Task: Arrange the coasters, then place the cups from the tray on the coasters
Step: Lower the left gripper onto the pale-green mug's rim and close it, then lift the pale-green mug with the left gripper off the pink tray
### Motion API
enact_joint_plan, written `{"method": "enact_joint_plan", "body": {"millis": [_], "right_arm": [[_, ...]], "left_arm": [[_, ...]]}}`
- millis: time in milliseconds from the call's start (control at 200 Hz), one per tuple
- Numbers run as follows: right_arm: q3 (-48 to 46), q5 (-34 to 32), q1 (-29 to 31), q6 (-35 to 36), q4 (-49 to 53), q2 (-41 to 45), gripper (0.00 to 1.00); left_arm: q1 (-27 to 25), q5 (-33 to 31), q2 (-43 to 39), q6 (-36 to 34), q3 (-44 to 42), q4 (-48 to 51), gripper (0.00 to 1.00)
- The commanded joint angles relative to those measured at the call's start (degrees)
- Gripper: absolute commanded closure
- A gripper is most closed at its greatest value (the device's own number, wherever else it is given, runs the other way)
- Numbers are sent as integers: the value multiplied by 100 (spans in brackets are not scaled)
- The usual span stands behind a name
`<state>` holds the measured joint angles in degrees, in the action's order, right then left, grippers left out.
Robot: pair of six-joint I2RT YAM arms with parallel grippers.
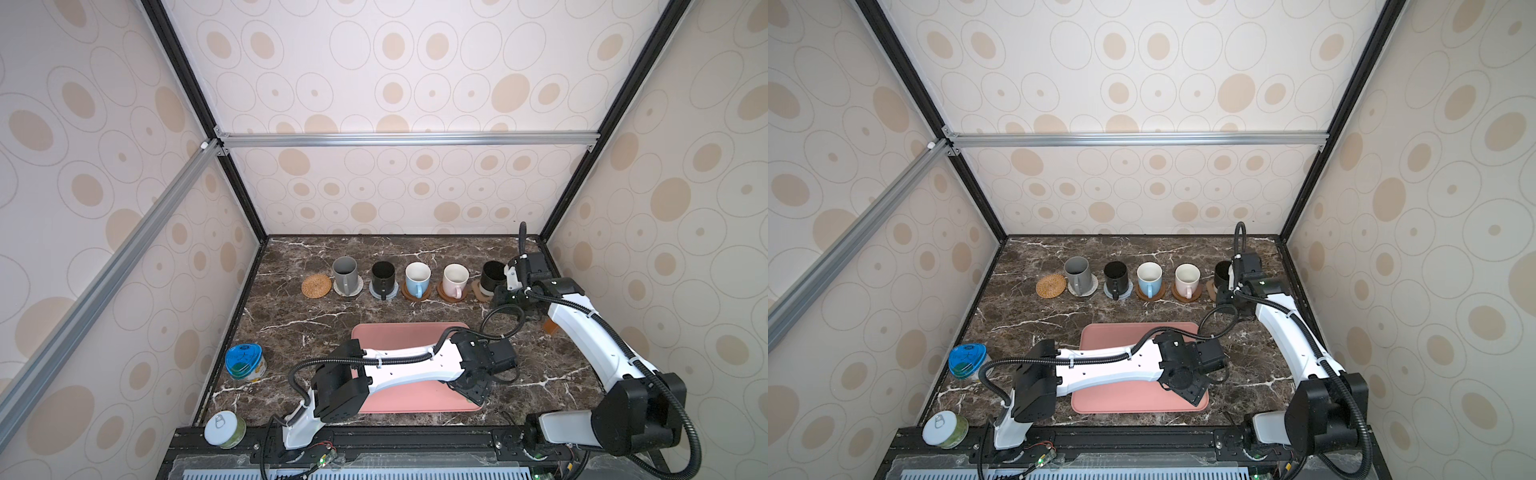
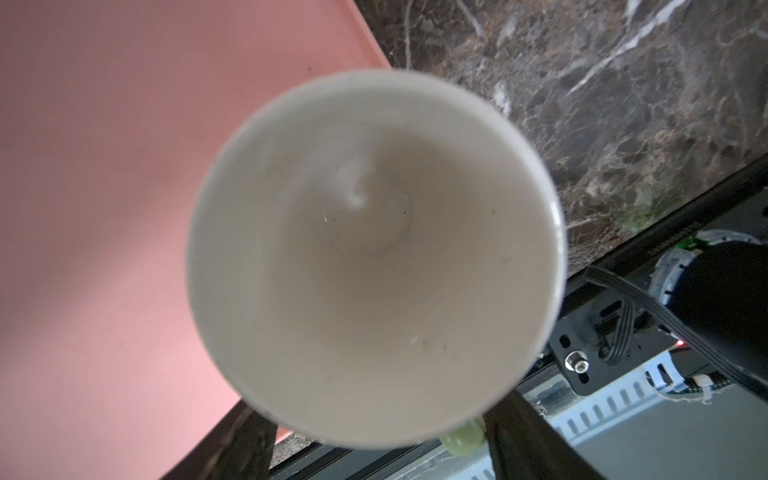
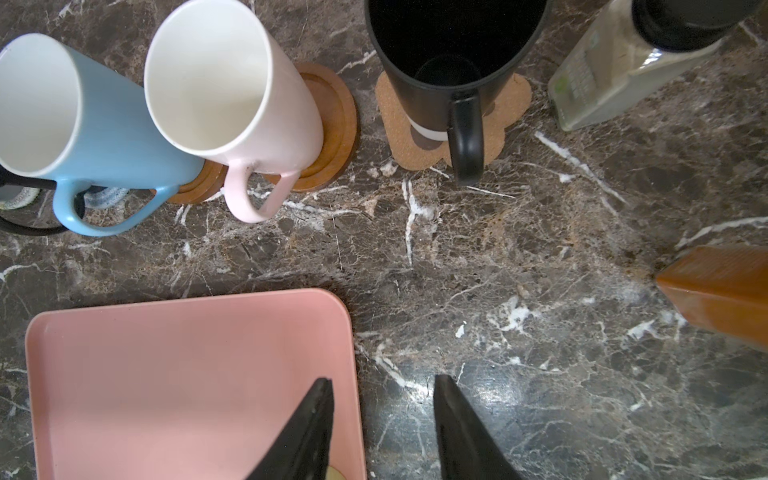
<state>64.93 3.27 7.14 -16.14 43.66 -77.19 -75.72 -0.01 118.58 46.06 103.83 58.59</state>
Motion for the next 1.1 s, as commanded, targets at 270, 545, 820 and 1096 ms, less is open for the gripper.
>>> {"method": "enact_joint_plan", "body": {"millis": [270,545,820,1096], "right_arm": [[-25,-7,-54,36,142,90,57],[-37,-252,-52,29,324,194,57],[-145,-318,-72,-33,474,300,57],[-167,-405,-118,-48,620,379,57]], "left_arm": [[180,32,-465,-488,-672,-337,27],[174,-157,-711,-953,-1078,-1019,42],[198,-214,-797,-1167,-1395,-1347,58],[304,-166,-1004,-1196,-1846,-1863,69]]}}
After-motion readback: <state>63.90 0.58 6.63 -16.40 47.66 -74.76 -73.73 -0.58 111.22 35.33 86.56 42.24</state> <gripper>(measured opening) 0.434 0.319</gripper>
